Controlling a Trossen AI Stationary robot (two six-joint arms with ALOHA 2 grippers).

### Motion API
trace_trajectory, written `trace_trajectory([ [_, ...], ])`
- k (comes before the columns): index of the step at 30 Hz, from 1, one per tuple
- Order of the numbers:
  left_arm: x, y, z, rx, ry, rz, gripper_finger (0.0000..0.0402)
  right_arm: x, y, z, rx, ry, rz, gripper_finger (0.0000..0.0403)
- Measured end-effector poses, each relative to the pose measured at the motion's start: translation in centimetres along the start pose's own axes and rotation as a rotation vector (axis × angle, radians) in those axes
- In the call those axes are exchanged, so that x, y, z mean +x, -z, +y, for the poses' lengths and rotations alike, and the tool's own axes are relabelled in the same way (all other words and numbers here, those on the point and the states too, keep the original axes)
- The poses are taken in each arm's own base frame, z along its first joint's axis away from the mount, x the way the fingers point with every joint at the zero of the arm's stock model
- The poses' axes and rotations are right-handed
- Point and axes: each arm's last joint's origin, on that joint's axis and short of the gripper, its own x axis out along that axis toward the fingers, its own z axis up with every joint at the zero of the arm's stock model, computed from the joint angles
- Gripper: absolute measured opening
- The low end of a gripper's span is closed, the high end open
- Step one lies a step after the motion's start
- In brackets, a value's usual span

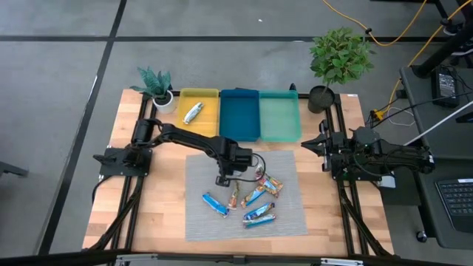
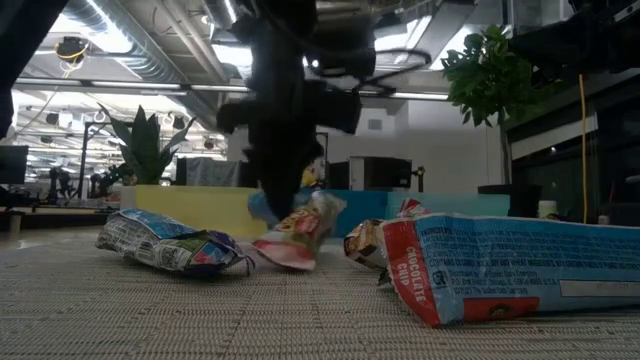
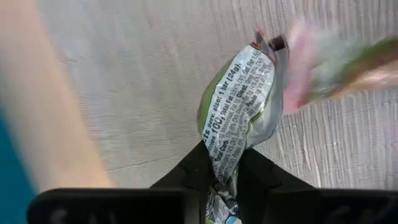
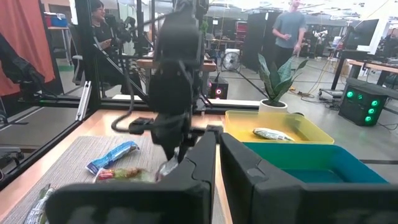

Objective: Pick and place Granola Bars by type
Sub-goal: Put the red granola bar into the blue bin

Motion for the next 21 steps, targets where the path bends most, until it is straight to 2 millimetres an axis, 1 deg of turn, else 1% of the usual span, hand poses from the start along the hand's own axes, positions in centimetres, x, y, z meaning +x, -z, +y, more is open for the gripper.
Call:
trace_trajectory([
  [3, -2.2, 0.0, 0.2, 0.012, -0.039, 0.011, 0.0041, 0.0, 0.0, 0.0, 0.0, 0.0, 0.0, 0.0028],
  [7, -5.5, -0.2, 0.5, 0.007, -0.106, -0.044, 0.0041, 0.0, 0.0, 0.0, 0.0, 0.0, 0.004, 0.0028],
  [13, -11.3, -0.2, 1.0, -0.057, -0.254, -0.206, 0.0041, 0.0, 0.1, 0.0, -0.004, 0.0, 0.006, 0.0028],
  [17, -15.5, 0.6, 1.5, -0.153, -0.358, -0.341, 0.0037, 0.0, 0.1, 0.0, -0.004, 0.0, 0.006, 0.0028],
  [21, -19.0, 1.6, 1.9, -0.238, -0.384, -0.501, 0.0034, 0.0, 0.1, 0.0, -0.004, 0.0, 0.006, 0.0028],
])
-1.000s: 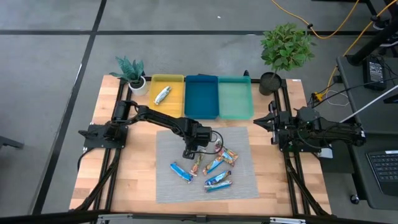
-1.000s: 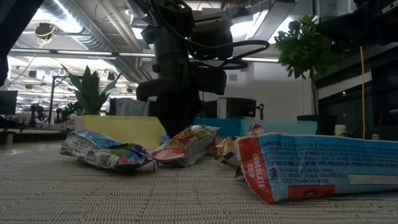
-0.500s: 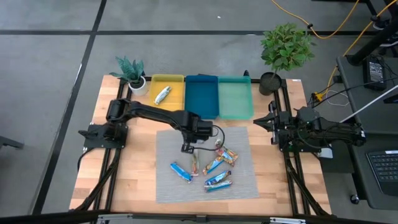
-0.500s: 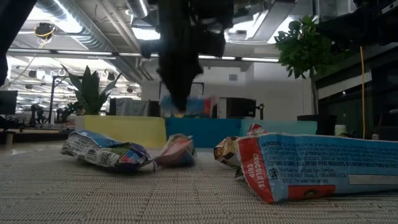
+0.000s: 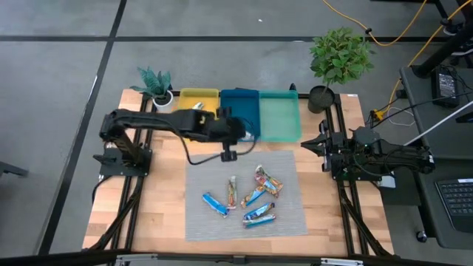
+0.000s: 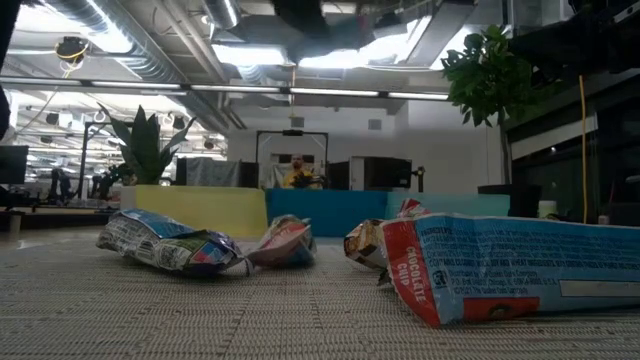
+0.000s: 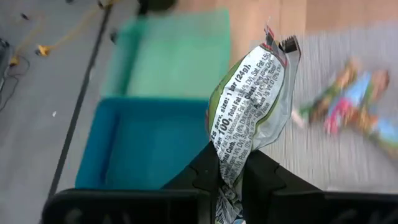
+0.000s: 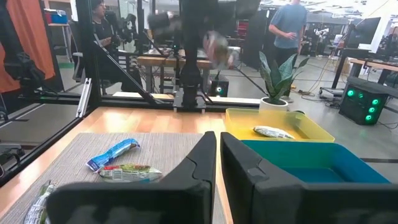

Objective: Pick and place Granola Bars by type
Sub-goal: Put the red granola bar into the blue bin

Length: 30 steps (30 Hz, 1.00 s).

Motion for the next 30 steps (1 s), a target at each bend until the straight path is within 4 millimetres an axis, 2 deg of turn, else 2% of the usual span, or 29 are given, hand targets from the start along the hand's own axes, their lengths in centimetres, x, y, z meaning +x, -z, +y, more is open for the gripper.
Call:
trace_trajectory([
  [4, -1.7, -0.6, 1.4, -0.062, -0.014, -0.097, 0.0034, 0.0, 0.0, 0.0, 0.0, 0.007, 0.001, 0.0028],
  [8, -2.3, -0.8, 2.3, -0.093, -0.028, -0.141, 0.0033, 0.0, 0.0, 0.0, 0.001, 0.011, 0.001, 0.0028],
  [14, -1.9, -1.4, 4.3, -0.165, -0.068, -0.208, 0.0033, 0.0, 0.0, 0.0, 0.0, 0.011, 0.001, 0.0028],
  [20, -1.2, -2.2, 8.6, -0.214, -0.122, -0.326, 0.0033, 0.0, 0.0, 0.0, 0.001, 0.011, 0.001, 0.0028],
  [25, -0.5, -1.3, 11.9, -0.294, -0.116, -0.31, 0.0033, 0.0, 0.0, 0.0, 0.001, 0.01, 0.0, 0.0028],
  [30, -0.2, -0.7, 13.7, -0.337, -0.086, -0.304, 0.0033, 0.0, 0.0, 0.0, 0.005, 0.01, 0.0, 0.0028],
])
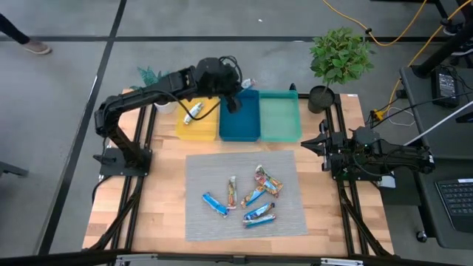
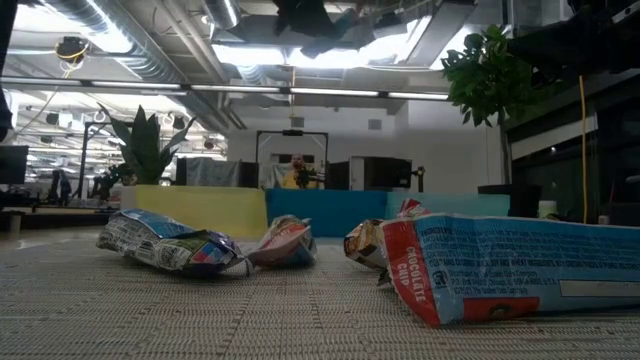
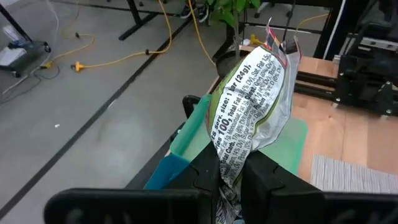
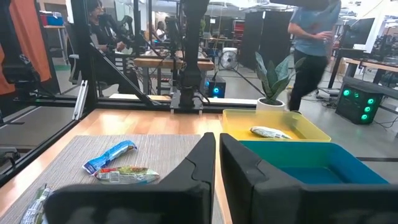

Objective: Pick and place Granola Bars by type
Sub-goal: Put the red granola bar into the blue bin

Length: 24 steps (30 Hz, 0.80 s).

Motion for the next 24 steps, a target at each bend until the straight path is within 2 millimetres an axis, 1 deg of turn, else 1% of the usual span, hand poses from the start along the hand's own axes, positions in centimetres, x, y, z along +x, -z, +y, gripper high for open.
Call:
trace_trajectory([
  [6, 1.4, 0.5, 1.3, -0.023, -0.019, 0.036, 0.0033, 0.0, 0.0, 0.0, -0.001, 0.003, 0.0, 0.0028],
  [8, 2.3, 0.9, 1.5, -0.031, -0.024, 0.058, 0.0033, 0.0, 0.0, 0.0, -0.001, 0.014, 0.0, 0.0028],
  [11, 4.4, 2.0, 1.9, -0.042, -0.034, 0.123, 0.0033, 0.0, 0.0, 0.0, -0.002, 0.015, 0.0, 0.0028],
  [15, 7.0, 3.5, 3.0, -0.101, -0.037, 0.199, 0.0033, 0.0, 0.0, 0.0, -0.001, 0.015, 0.0, 0.0028],
  [17, 7.8, 4.0, 3.5, -0.132, -0.038, 0.22, 0.0033, 0.0, 0.0, 0.0, -0.001, 0.015, 0.0, 0.0028],
  [24, 9.6, 5.0, 4.6, -0.216, -0.022, 0.252, 0.0033, 0.0, 0.0, 0.0, -0.001, 0.015, 0.0, 0.0028],
])
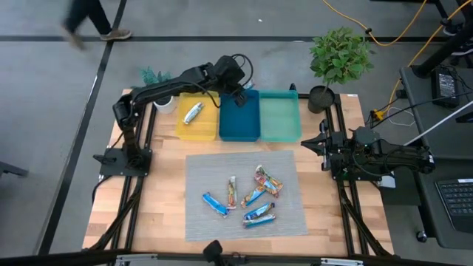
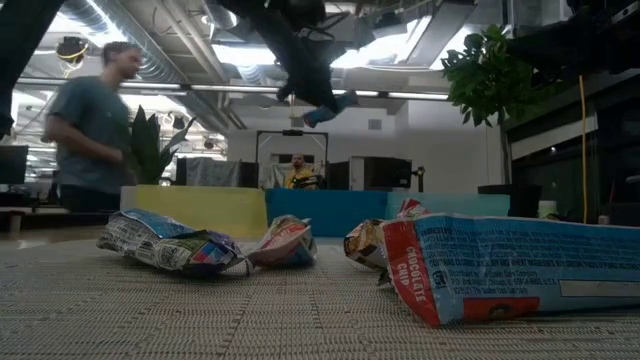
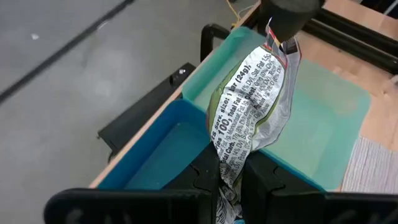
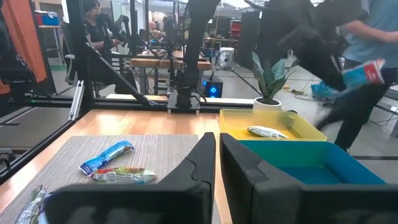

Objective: Pick and place Granola Bars by type
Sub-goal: Put the red granola bar into the blue bin

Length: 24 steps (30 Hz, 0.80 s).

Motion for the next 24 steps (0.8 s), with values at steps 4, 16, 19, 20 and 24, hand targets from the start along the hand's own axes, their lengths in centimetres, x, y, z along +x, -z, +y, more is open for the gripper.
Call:
trace_trajectory([
  [4, 2.4, 1.0, 0.2, -0.011, 0.01, 0.065, 0.0033, 0.0, 0.0, 0.0, 0.001, 0.0, 0.0, 0.0028],
  [16, 7.1, 3.4, 0.2, -0.043, 0.035, 0.203, 0.0033, 0.0, 0.0, 0.0, 0.003, 0.0, 0.0, 0.0028],
  [19, 7.9, 3.8, 0.1, -0.04, 0.034, 0.218, 0.0033, 0.0, 0.0, 0.0, 0.003, 0.0, 0.0, 0.0028],
  [20, 8.3, 4.1, 0.2, -0.04, 0.031, 0.237, 0.0033, 0.0, 0.0, 0.0, 0.003, 0.0, 0.001, 0.0028],
  [24, 9.9, 5.4, 0.3, -0.015, 0.022, 0.298, 0.0033, 0.0, 0.0, 0.0, 0.003, 0.0, 0.001, 0.0028],
])
